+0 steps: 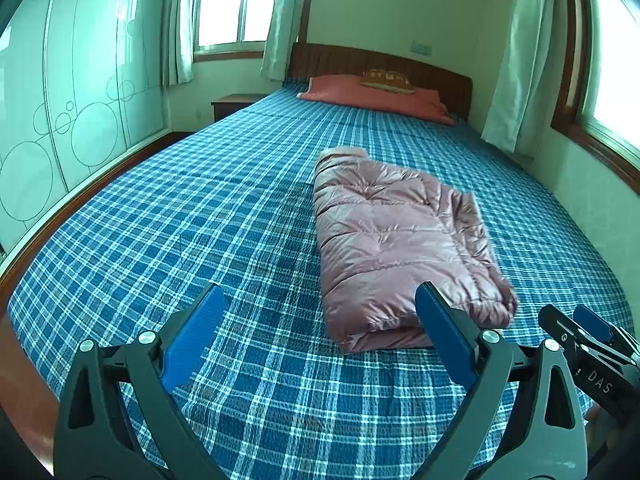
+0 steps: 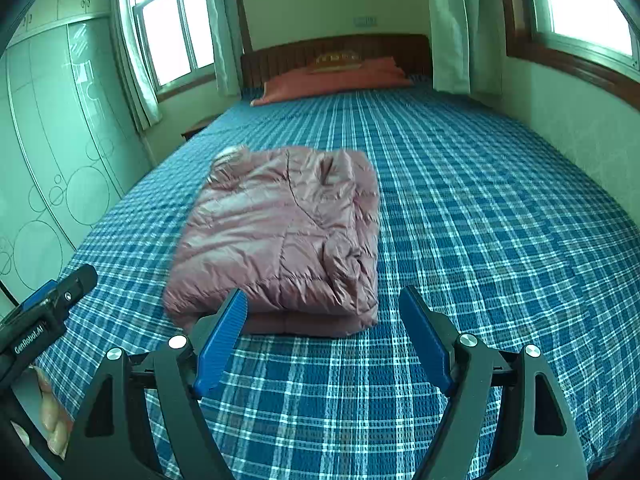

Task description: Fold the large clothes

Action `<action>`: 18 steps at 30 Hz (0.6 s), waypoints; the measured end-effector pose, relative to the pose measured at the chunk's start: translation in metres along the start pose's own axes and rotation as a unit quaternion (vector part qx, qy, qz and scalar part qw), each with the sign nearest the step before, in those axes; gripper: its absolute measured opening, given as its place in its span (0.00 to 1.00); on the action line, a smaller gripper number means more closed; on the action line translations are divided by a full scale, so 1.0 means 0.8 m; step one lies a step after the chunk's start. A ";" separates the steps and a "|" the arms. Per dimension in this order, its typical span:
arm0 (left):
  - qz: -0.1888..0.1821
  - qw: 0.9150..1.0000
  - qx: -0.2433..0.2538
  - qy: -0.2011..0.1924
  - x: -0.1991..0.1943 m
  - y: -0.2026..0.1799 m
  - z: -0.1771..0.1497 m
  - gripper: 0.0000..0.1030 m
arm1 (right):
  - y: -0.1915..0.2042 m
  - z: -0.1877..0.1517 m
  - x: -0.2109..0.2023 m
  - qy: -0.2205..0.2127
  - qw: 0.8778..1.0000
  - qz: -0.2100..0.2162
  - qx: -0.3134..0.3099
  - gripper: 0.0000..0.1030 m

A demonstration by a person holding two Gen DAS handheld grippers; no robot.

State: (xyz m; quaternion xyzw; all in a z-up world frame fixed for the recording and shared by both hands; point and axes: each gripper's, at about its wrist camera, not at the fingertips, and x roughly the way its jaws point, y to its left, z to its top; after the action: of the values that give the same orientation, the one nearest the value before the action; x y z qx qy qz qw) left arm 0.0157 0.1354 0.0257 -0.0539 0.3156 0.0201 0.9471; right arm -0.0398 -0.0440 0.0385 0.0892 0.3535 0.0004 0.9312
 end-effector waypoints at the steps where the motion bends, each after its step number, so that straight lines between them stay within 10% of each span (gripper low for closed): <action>1: 0.000 1.000 0.002 -0.004 -0.005 -0.002 0.001 0.94 | 0.002 0.001 -0.005 -0.004 1.000 -0.001 -0.002 0.75; 18: 0.007 0.999 0.024 -0.026 -0.038 -0.022 -0.007 0.96 | 0.009 0.000 -0.028 -0.026 1.000 -0.002 -0.010 0.78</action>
State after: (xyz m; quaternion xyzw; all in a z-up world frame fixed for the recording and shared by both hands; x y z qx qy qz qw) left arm -0.0106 0.1173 0.0414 -0.0282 0.2918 0.0203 0.9558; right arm -0.0560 -0.0387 0.0544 0.0793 0.3297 0.0000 0.9407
